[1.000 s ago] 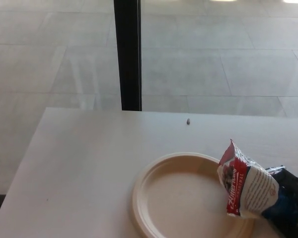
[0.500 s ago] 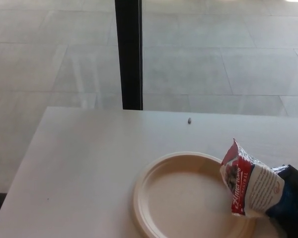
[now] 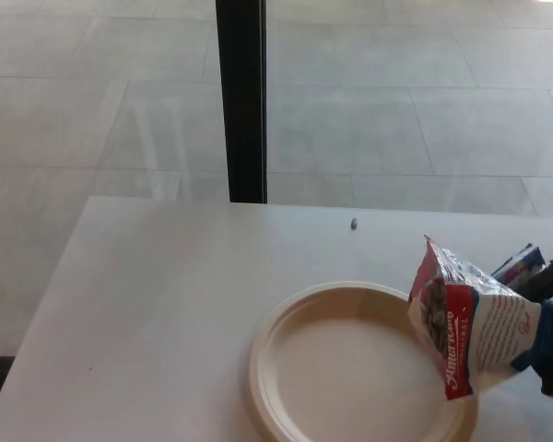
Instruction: The robot uses its right hand to pick up a bag of sunflower seeds kept in the middle of the desk and tilts it over a plate kept next to it to pour out a few seeds and then puts the bag of seeds back on the desk
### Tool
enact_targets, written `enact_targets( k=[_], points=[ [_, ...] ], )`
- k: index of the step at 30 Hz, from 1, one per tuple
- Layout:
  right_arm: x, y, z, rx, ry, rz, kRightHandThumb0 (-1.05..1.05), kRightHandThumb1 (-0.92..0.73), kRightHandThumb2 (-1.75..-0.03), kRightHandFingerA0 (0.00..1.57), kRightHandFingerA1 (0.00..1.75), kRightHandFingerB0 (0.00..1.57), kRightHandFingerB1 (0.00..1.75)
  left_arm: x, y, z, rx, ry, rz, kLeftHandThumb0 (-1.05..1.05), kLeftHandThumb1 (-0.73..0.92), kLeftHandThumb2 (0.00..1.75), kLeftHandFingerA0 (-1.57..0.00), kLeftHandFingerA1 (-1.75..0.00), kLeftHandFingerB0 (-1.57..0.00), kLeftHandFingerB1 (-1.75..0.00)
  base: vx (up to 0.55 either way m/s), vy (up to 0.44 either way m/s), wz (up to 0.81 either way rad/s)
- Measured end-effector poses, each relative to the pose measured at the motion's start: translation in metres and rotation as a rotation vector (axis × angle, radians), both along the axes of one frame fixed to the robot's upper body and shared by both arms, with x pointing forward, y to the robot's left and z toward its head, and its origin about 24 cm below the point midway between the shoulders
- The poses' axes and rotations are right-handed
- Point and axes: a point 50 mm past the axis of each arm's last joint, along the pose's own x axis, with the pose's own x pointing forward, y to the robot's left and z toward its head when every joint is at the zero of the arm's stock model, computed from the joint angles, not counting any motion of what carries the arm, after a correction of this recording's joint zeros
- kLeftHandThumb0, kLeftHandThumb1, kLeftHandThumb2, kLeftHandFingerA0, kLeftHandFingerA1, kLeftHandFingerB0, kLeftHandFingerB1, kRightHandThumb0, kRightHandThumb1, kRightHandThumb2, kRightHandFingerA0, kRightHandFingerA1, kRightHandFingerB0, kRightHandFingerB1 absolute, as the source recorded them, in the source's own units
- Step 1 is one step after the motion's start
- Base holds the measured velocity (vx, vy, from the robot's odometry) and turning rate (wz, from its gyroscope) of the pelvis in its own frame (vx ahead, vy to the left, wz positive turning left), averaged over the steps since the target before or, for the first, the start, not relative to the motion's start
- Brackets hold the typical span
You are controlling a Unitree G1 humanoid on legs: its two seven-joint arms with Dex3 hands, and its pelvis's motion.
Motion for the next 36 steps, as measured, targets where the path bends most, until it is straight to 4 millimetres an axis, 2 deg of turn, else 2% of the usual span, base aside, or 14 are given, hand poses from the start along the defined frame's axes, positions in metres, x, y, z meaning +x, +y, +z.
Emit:
enact_targets(
  k=[1,5,6,9,13,15,16,19,21,24,26,31,34,36],
  points=[
    [0.002,0.001,0.005,-0.009,-0.019,0.008,-0.13,-0.53,-1.06,0.85,1.74,0.78,1.56,0.0,0.0,0.0,0.001,-0.001,-0.001,-0.75,0.77,0.63,-0.43,-0.58,-0.44,-0.41,0.0,0.0,0.0],
    [0.009,0.008,0.021,-0.04,-0.08,0.04,-0.12,-0.48,-1.11,0.83,1.75,0.76,1.61,-0.002,0.001,0.001,0.004,0.003,0.002,-0.76,0.77,0.63,-0.45,-0.55,-0.44,-0.39,0.0,0.0,0.0],
    [0.009,0.01,0.024,-0.049,-0.092,0.048,-0.15,-0.5,-1.04,0.84,1.75,0.71,1.66,-0.003,0.001,0.001,0.004,0.005,0.002,-0.74,0.77,0.63,-0.44,-0.54,-0.43,-0.39,0.0,0.0,0.0],
    [0.011,0.014,0.029,-0.074,-0.111,0.064,-0.16,-0.5,-1.01,0.86,1.75,0.73,1.65,-0.005,0.002,0.001,0.005,0.01,0.003,-0.74,0.77,0.63,-0.45,-0.53,-0.43,-0.38,0.0,0.0,0.0],
    [0.014,0.019,0.037,-0.105,-0.125,0.082,-0.16,-0.4,-1.18,0.89,1.75,0.81,1.6,-0.005,0.003,0.002,0.01,0.013,0.005,-0.73,0.77,0.64,-0.46,-0.54,-0.44,-0.38,0.0,0.0,0.0],
    [0.018,0.021,0.042,-0.141,-0.13,0.092,-0.16,-0.4,-1.19,0.9,1.75,0.81,1.6,-0.004,0.004,0.003,0.012,0.011,0.004,-0.72,0.77,0.64,-0.46,-0.54,-0.42,-0.38,0.0,0.0,0.0],
    [0.019,0.022,0.044,-0.152,-0.131,0.094,-0.16,-0.41,-1.15,0.88,1.75,0.76,1.64,-0.004,0.004,0.003,0.013,0.011,0.004,-0.73,0.77,0.63,-0.47,-0.54,-0.45,-0.38,0.0,0.0,0.0],
    [0.025,0.024,0.051,-0.214,-0.127,0.097,-0.15,-0.41,-1.13,0.87,1.75,0.75,1.66,-0.004,0.005,0.004,0.017,0.011,0.004,-0.74,0.77,0.64,-0.46,-0.54,-0.44,-0.38,0.0,0.0,0.0],
    [0.027,0.025,0.055,-0.236,-0.129,0.096,-0.15,-0.42,-1.07,0.88,1.75,0.69,1.74,-0.004,0.005,0.004,0.018,0.012,0.004,-0.74,0.78,0.64,-0.45,-0.54,-0.44,-0.38,0.0,0.0,0.0],
    [0.035,0.025,0.067,-0.33,-0.14,0.089,-0.18,-0.42,-1.05,0.9,1.75,0.71,1.7,-0.003,0.006,0.004,0.02,0.013,0.001,-0.73,0.77,0.64,-0.43,-0.54,-0.44,-0.38,0.0,0.0,0.0],
    [0.04,0.024,0.074,-0.379,-0.15,0.081,-0.2,-0.47,-0.94,0.89,1.75,0.67,1.68,-0.003,0.006,0.005,0.022,0.013,0.001,-0.72,0.76,0.63,-0.45,-0.54,-0.44,-0.38,0.0,0.0,0.0],
    [0.045,0.021,0.088,-0.479,-0.168,0.071,-0.18,-0.42,-1.08,0.89,1.75,0.68,1.65,-0.001,0.007,0.006,0.028,0.011,0.0,-0.73,0.78,0.64,-0.45,-0.55,-0.44,-0.39,0.0,0.0,0.0],
    [0.046,0.021,0.093,-0.514,-0.172,0.075,-0.2,-0.43,-1.04,0.94,1.75,0.77,1.57,0.0,0.007,0.006,0.031,0.017,-0.007,-0.73,0.78,0.64,-0.44,-0.55,-0.44,-0.38,0.0,0.0,0.0],
    [0.046,0.023,0.094,-0.529,-0.179,0.084,-0.26,-0.5,-0.99,0.94,1.75,0.75,1.62,0.0,0.007,0.006,0.032,0.017,-0.009,-0.73,0.78,0.64,-0.46,-0.55,-0.45,-0.38,0.0,0.0,0.0]
  ],
)
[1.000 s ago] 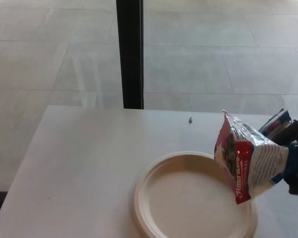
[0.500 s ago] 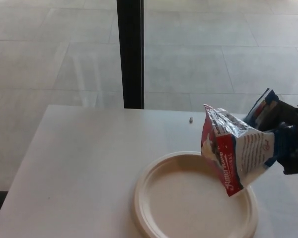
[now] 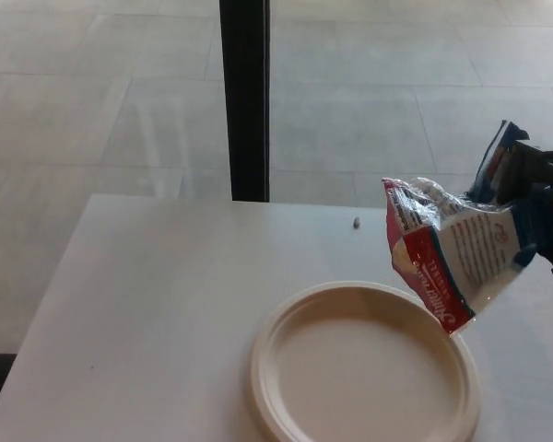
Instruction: The robot uses its right hand to pick up a bag of sunflower seeds kept in the middle of the desk and tilts it over a plate kept next to it to pour out a few seeds and then puts the bag of seeds back on the desk
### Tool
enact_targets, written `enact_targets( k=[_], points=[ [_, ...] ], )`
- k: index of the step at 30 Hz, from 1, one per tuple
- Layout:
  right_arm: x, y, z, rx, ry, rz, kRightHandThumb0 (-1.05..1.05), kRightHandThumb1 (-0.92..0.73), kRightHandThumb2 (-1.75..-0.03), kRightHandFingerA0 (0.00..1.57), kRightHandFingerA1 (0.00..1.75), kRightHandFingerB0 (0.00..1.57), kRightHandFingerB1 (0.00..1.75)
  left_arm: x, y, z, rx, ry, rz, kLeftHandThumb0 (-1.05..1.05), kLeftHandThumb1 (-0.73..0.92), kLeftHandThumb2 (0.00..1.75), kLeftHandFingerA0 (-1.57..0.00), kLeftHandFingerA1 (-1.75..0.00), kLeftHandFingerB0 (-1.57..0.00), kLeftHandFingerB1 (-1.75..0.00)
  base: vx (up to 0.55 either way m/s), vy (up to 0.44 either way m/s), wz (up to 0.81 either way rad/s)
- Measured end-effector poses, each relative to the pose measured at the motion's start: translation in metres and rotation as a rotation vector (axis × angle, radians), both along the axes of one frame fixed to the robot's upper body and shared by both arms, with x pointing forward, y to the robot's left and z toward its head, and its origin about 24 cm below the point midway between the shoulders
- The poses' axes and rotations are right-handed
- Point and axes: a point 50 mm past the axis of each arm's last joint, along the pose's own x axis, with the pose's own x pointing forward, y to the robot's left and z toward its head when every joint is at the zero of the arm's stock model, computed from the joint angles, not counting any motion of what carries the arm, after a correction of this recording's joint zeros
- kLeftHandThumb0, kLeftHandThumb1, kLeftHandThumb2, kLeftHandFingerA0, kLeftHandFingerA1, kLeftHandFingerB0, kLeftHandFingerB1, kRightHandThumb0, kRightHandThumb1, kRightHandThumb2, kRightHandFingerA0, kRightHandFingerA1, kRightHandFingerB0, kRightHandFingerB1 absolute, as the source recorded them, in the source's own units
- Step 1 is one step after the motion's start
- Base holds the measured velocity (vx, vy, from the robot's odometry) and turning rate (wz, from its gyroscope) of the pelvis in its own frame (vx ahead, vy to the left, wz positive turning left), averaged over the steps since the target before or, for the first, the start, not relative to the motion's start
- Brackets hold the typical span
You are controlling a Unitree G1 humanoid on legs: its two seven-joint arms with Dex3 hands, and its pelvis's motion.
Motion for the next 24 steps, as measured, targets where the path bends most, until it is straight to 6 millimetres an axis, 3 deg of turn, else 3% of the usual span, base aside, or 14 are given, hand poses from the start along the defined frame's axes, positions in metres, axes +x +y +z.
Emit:
enact_targets(
  k=[3,11,14,15,16,17,19,20,23,24],
  points=[
    [-0.001,0.005,0.001,-0.021,-0.012,0.024,-0.24,-0.47,-0.98,0.93,1.75,0.74,1.66,0.001,0.0,0.0,0.002,-0.001,0.0,-0.75,0.77,0.63,-0.45,-0.56,-0.45,-0.38,0.0,0.0,0.0],
    [-0.004,0.02,0.004,-0.113,-0.063,0.097,-0.2,-0.39,-1.16,0.92,1.75,0.76,1.65,0.0,0.001,0.001,0.004,0.003,-0.003,-0.74,0.77,0.64,-0.39,-0.55,-0.43,-0.38,0.0,0.0,0.0],
    [-0.003,0.023,0.008,-0.168,-0.083,0.113,-0.18,-0.37,-1.13,0.93,1.75,0.76,1.66,0.0,0.001,0.001,0.005,0.005,-0.005,-0.75,0.77,0.64,-0.38,-0.56,-0.42,-0.38,0.0,0.0,0.0],
    [-0.002,0.024,0.009,-0.187,-0.093,0.118,-0.16,-0.39,-1.06,0.93,1.75,0.76,1.64,0.0,0.001,0.001,0.005,0.005,-0.005,-0.8,0.64,0.79,-0.39,-0.59,-0.38,-0.44,0.0,0.0,0.0],
    [-0.002,0.024,0.011,-0.204,-0.1,0.121,-0.16,-0.39,-1.06,0.93,1.75,0.76,1.64,0.0,0.001,0.001,0.005,0.004,-0.005,-0.8,0.64,0.79,-0.39,-0.59,-0.38,-0.44,0.0,0.0,0.0],
    [-0.001,0.024,0.012,-0.228,-0.109,0.124,-0.16,-0.41,-1.0,0.93,1.75,0.76,1.63,0.0,0.001,0.001,0.006,0.003,-0.006,-0.75,0.78,0.64,-0.41,-0.56,-0.42,-0.38,0.0,0.0,0.0],
    [0.0,0.024,0.014,-0.27,-0.124,0.127,-0.19,-0.43,-1.01,0.94,1.75,0.81,1.5,0.0,0.001,0.001,0.006,0.004,-0.006,-0.75,0.77,0.63,-0.42,-0.56,-0.42,-0.38,0.0,0.0,0.0],
    [0.001,0.023,0.016,-0.288,-0.132,0.128,-0.21,-0.46,-0.9,0.94,1.75,0.84,1.41,0.0,0.001,0.001,0.006,0.004,-0.006,-0.74,0.78,0.63,-0.41,-0.54,-0.42,-0.38,0.0,0.0,0.0],
    [0.004,0.023,0.022,-0.348,-0.162,0.133,-0.21,-0.46,-0.89,0.93,1.75,0.84,1.39,0.0,0.001,0.001,0.007,0.006,-0.006,-0.75,0.77,0.63,-0.43,-0.56,-0.43,-0.38,0.0,0.0,0.0],
    [0.004,0.023,0.023,-0.352,-0.165,0.133,-0.2,-0.44,-0.91,0.95,1.75,0.86,1.34,0.0,0.001,0.001,0.007,0.006,-0.006,-0.74,0.61,1.02,-0.39,-0.62,-0.33,-0.5,0.0,0.0,0.0]
  ],
)
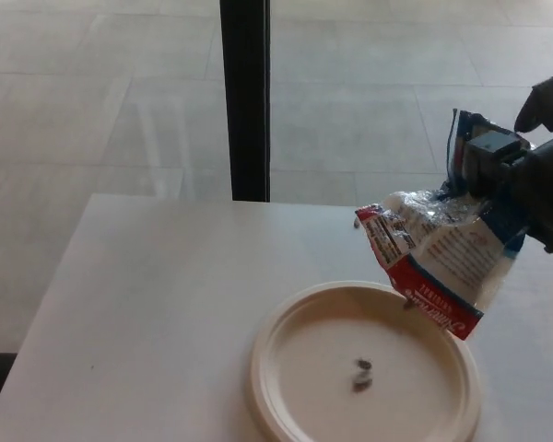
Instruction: The robot uses its right hand to pick up a bag of sunflower seeds kept in the middle of the desk and tilts it over a plate kept next to it to pour out a few seeds and then puts the bag of seeds back on the desk
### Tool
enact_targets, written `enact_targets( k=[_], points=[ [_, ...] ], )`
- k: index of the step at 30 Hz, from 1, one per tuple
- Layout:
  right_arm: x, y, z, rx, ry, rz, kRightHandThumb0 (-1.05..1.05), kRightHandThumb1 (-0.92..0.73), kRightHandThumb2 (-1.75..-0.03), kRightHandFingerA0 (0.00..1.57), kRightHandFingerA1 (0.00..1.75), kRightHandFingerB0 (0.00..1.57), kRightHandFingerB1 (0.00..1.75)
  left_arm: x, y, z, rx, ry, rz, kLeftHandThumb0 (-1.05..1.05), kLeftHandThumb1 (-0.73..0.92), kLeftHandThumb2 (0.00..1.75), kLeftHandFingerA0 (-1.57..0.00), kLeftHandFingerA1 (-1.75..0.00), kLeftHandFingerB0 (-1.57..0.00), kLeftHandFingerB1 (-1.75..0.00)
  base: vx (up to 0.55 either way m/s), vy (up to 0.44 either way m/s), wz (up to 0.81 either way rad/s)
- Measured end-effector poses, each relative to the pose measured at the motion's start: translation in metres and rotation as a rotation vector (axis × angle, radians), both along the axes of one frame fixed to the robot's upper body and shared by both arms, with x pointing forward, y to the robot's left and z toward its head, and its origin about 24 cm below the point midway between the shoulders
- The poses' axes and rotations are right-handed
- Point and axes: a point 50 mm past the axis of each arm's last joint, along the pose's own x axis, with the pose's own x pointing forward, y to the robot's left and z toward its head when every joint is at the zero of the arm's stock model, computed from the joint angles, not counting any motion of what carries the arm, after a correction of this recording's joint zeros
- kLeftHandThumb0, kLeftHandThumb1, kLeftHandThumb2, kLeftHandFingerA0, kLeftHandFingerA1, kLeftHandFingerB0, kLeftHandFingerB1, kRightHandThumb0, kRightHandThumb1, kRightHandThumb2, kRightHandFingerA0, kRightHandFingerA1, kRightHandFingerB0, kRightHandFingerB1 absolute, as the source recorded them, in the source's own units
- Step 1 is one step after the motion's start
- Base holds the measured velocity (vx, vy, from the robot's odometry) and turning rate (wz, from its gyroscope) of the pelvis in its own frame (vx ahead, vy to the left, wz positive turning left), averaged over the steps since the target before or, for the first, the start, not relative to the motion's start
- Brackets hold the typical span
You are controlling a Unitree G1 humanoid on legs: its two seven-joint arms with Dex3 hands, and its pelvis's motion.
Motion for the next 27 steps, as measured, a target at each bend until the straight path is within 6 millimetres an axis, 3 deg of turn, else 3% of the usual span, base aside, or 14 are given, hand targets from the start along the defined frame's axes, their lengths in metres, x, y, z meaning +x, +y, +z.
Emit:
enact_targets(
  k=[5,6,7,8,11,12,13,16,17,18,19,23,24,27],
  points=[
    [0.001,0.003,0.008,-0.046,-0.045,0.029,-0.22,-0.43,-0.9,0.95,1.75,0.89,1.25,0.0,0.0,0.0,0.002,0.0,-0.001,-0.72,0.6,1.0,-0.38,-0.61,-0.32,-0.51,0.0,0.0,0.0],
    [0.001,0.004,0.008,-0.05,-0.052,0.037,-0.23,-0.41,-0.99,0.97,1.75,0.88,1.31,0.0,0.0,0.0,0.002,0.0,-0.001,-0.73,0.77,0.63,-0.42,-0.54,-0.39,-0.38,0.0,0.0,0.0],
    [0.0,0.006,0.009,-0.053,-0.059,0.045,-0.24,-0.39,-1.05,0.98,1.75,0.87,1.39,0.001,0.0,0.001,0.002,-0.001,-0.001,-0.73,0.78,0.63,-0.41,-0.54,-0.4,-0.38,0.0,0.0,0.0],
    [0.0,0.007,0.01,-0.054,-0.064,0.052,-0.27,-0.49,-0.8,0.97,1.75,0.95,0.64,0.001,0.0,0.001,0.002,-0.001,-0.002,-0.74,0.78,0.63,-0.43,-0.54,-0.4,-0.38,0.0,0.0,0.0],
    [-0.001,0.013,0.011,-0.055,-0.076,0.078,-0.3,-0.55,-0.7,0.99,1.68,0.89,0.57,0.001,0.0,0.0,0.001,0.0,-0.002,-0.74,0.78,0.63,-0.44,-0.53,-0.4,-0.37,0.0,0.0,0.0],
    [-0.002,0.015,0.011,-0.058,-0.078,0.084,-0.3,-0.54,-0.67,0.98,1.63,0.9,0.58,0.001,0.0,0.0,0.001,0.0,-0.001,-0.74,0.6,0.99,-0.4,-0.61,-0.34,-0.52,0.0,0.0,0.0],
    [-0.002,0.016,0.011,-0.06,-0.079,0.088,-0.31,-0.55,-0.66,0.97,1.66,0.87,0.58,0.001,0.0,0.0,0.001,0.0,-0.001,-0.74,0.77,0.63,-0.43,-0.55,-0.4,-0.38,0.0,0.0,0.0],
    [-0.002,0.019,0.01,-0.062,-0.079,0.097,-0.32,-0.41,-0.92,1.27,1.36,0.84,0.76,0.001,0.0,0.0,0.001,0.0,-0.001,-0.73,0.77,0.63,-0.43,-0.55,-0.41,-0.38,0.0,0.0,0.0],
    [-0.002,0.021,0.01,-0.06,-0.081,0.101,-0.21,-0.51,-0.76,1.0,1.7,0.94,0.68,0.0,0.0,0.0,0.001,0.0,-0.001,-0.73,0.77,0.63,-0.45,-0.54,-0.42,-0.38,0.0,0.0,0.0],
    [-0.003,0.021,0.01,-0.059,-0.081,0.104,-0.21,-0.38,-1.0,0.96,1.75,0.88,1.24,0.0,0.0,0.0,0.001,0.001,-0.001,-0.74,0.76,0.63,-0.43,-0.55,-0.44,-0.38,0.0,0.0,0.0],
    [-0.003,0.022,0.01,-0.057,-0.079,0.104,-0.21,-0.36,-1.12,0.98,1.75,0.89,1.42,0.0,0.0,0.0,0.0,0.001,0.0,-0.74,0.77,0.64,-0.41,-0.55,-0.44,-0.37,0.0,0.0,0.0],
    [-0.003,0.02,0.006,-0.048,-0.062,0.093,-0.19,-0.35,-1.05,1.01,1.75,0.93,1.34,-0.001,0.0,0.0,0.0,0.003,0.001,-0.74,0.77,0.63,-0.43,-0.53,-0.44,-0.37,0.0,0.0,0.0],
    [-0.003,0.019,0.005,-0.045,-0.057,0.089,-0.21,-0.34,-1.0,1.01,1.75,0.98,1.05,-0.001,0.0,0.0,0.0,0.004,0.001,-0.75,0.76,0.63,-0.43,-0.55,-0.44,-0.37,0.0,0.0,0.0],
    [-0.004,0.016,0.0,-0.042,-0.04,0.076,-0.19,-0.36,-1.06,0.97,1.75,0.87,1.4,-0.001,0.0,0.0,0.0,0.005,0.001,-0.75,0.76,0.63,-0.43,-0.55,-0.44,-0.37,0.0,0.0,0.0]
  ],
)
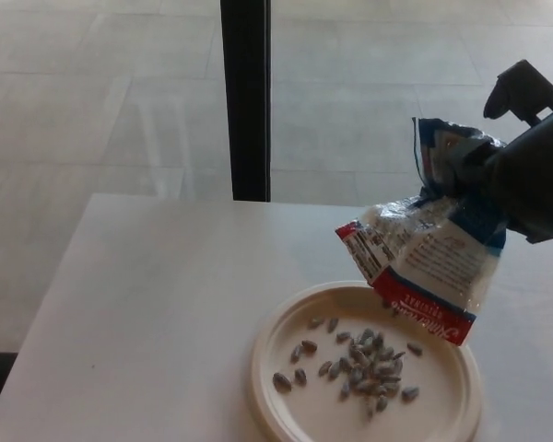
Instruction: The robot uses its right hand to pick up a bag of sunflower seeds kept in the middle of the desk and tilts it over a plate kept next to it to pour out a few seeds and then puts the bag of seeds back on the desk
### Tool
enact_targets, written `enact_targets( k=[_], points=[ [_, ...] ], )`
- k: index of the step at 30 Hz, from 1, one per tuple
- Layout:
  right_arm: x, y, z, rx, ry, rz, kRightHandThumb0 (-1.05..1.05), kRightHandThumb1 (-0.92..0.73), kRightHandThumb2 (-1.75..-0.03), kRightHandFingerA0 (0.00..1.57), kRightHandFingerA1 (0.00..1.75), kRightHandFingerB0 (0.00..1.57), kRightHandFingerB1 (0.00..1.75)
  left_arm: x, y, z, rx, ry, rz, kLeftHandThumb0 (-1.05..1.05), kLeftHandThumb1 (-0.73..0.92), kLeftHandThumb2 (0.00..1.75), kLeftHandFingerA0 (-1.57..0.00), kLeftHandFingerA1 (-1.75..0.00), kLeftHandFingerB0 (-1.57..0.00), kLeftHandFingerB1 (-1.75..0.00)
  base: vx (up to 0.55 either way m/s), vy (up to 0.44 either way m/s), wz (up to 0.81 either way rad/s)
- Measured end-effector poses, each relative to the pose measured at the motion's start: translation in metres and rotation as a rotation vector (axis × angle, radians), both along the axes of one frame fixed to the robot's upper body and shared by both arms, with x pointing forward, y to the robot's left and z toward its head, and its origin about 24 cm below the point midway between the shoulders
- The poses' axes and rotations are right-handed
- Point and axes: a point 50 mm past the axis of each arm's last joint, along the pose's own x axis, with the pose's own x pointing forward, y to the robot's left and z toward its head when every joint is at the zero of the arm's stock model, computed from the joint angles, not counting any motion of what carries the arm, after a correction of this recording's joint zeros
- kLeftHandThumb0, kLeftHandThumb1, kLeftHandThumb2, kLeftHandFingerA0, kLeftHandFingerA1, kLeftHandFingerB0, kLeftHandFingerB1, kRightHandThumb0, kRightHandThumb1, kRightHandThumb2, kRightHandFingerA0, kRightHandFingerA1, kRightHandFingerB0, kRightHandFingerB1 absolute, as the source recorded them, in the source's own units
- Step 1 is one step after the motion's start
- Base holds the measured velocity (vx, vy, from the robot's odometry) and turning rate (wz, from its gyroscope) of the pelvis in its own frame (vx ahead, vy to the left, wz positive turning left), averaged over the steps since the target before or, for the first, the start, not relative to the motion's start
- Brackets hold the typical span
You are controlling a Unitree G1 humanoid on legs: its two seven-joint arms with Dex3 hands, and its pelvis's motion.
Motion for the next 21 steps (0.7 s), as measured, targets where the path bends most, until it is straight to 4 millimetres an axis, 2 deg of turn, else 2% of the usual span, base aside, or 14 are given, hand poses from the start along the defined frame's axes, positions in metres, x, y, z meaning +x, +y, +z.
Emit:
enact_targets(
  k=[1,3,4,5,6,12,17,21],
  points=[
    [-0.001,-0.001,-0.003,0.0,0.009,-0.006,-0.2,-0.38,-1.07,0.96,1.75,0.82,1.53,0.0,0.0,0.0,0.0,0.0,0.0,-0.74,0.77,0.63,-0.44,-0.54,-0.43,-0.37,0.0,0.0,0.0],
    [-0.001,-0.004,-0.006,0.003,0.022,-0.021,-0.19,-0.39,-1.09,0.96,1.75,0.77,1.63,0.0,0.0,0.0,0.0,0.001,0.0,-0.74,0.77,0.63,-0.42,-0.54,-0.42,-0.37,0.0,0.0,0.0],
    [-0.002,-0.005,-0.008,0.006,0.028,-0.029,-0.19,-0.42,-1.04,0.95,1.75,0.79,1.58,0.0,0.0,0.0,0.0,0.001,-0.001,-0.73,0.76,0.63,-0.43,-0.55,-0.42,-0.38,0.0,0.0,0.0],
    [-0.002,-0.007,-0.01,0.008,0.034,-0.036,-0.2,-0.42,-1.05,0.92,1.75,0.75,1.63,0.0,0.0,0.0,0.0,0.002,-0.001,-0.74,0.77,0.63,-0.44,-0.54,-0.43,-0.38,0.0,0.0,0.0],
    [-0.003,-0.008,-0.013,0.015,0.044,-0.046,-0.21,-0.43,-1.06,0.93,1.75,0.78,1.56,0.0,0.0,0.0,0.0,0.001,0.0,-0.74,0.76,0.63,-0.44,-0.54,-0.44,-0.38,0.0,0.0,0.0],
    [-0.007,-0.009,-0.032,0.138,0.12,-0.081,-0.2,-0.49,-1.04,0.89,1.75,0.77,1.59,0.0,0.0,0.0,0.0,0.0,0.002,-0.76,0.75,0.63,-0.45,-0.56,-0.42,-0.38,0.0,0.0,0.0],
    [-0.015,-0.003,-0.053,0.223,0.193,-0.093,-0.16,-0.43,-1.07,0.91,1.75,0.72,1.69,-0.001,0.0,0.0,-0.001,-0.001,0.006,-0.75,0.75,0.63,-0.45,-0.55,-0.42,-0.37,0.0,0.0,0.0],
    [-0.022,0.0,-0.067,0.281,0.24,-0.104,-0.15,-0.4,-1.09,0.9,1.75,0.75,1.63,-0.002,0.0,0.0,-0.002,0.003,0.008,-0.74,0.76,0.63,-0.46,-0.54,-0.43,-0.37,0.0,0.0,0.0]
  ],
)
